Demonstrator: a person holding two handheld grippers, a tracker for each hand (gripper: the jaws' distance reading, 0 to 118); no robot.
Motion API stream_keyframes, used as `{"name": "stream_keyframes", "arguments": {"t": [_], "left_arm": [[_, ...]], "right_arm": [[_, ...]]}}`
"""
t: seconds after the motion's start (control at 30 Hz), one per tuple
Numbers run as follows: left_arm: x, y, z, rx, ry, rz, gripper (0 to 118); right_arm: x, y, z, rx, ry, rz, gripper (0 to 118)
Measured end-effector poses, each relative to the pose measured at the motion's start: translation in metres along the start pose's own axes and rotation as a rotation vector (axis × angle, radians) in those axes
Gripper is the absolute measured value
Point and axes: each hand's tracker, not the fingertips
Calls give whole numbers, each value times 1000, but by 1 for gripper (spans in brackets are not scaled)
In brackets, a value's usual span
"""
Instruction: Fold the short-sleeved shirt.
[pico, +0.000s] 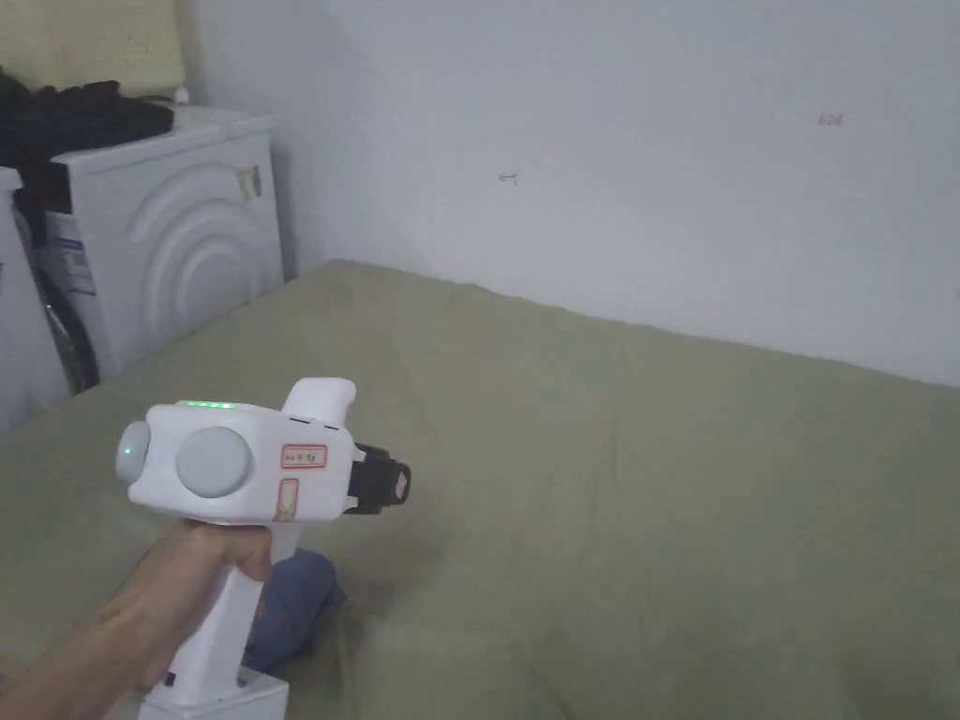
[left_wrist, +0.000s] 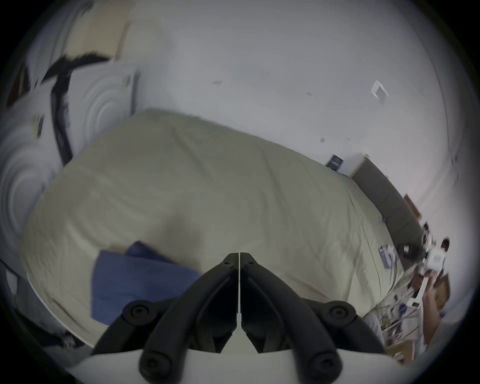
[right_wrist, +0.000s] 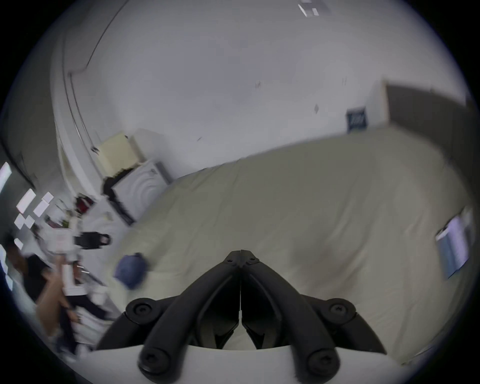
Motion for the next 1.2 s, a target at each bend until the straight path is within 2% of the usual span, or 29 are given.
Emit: {"name": "stream_keyframes", "arguments": {"t": [0.07, 0.17, 0.23, 0.3, 0.4, 0.5, 0.6, 0.87, 1.0, 1.2], "left_arm": [[51, -2, -13, 112, 21, -17, 0], [133, -8, -16, 272, 89, -149, 0], [170, -11, -14, 352, 83, -125, 0], [198, -9, -9, 405, 98, -171, 0], [222, -9, 1, 526, 168, -266, 0], [230, 2, 15, 538, 149, -246, 0], [230, 11, 27, 552, 148, -251, 0], [221, 5, 37, 555, 150, -230, 0], [222, 4, 36, 554, 166, -245, 0], [220, 4, 32, 560, 174, -233, 0]], "right_arm": [[-24, 11, 13, 87, -108, 89, 1], [-46, 16, 24, 180, -256, 205, 1], [-46, 16, 28, 232, -273, 234, 1], [-53, 18, 38, 270, -309, 248, 1], [-60, 22, 50, 337, -311, 260, 1], [-62, 27, 61, 405, -317, 257, 1], [-60, 33, 72, 413, -287, 229, 1], [-55, 32, 79, 410, -284, 192, 1], [-58, 31, 80, 408, -284, 223, 1], [-57, 36, 78, 414, -293, 209, 1]]}}
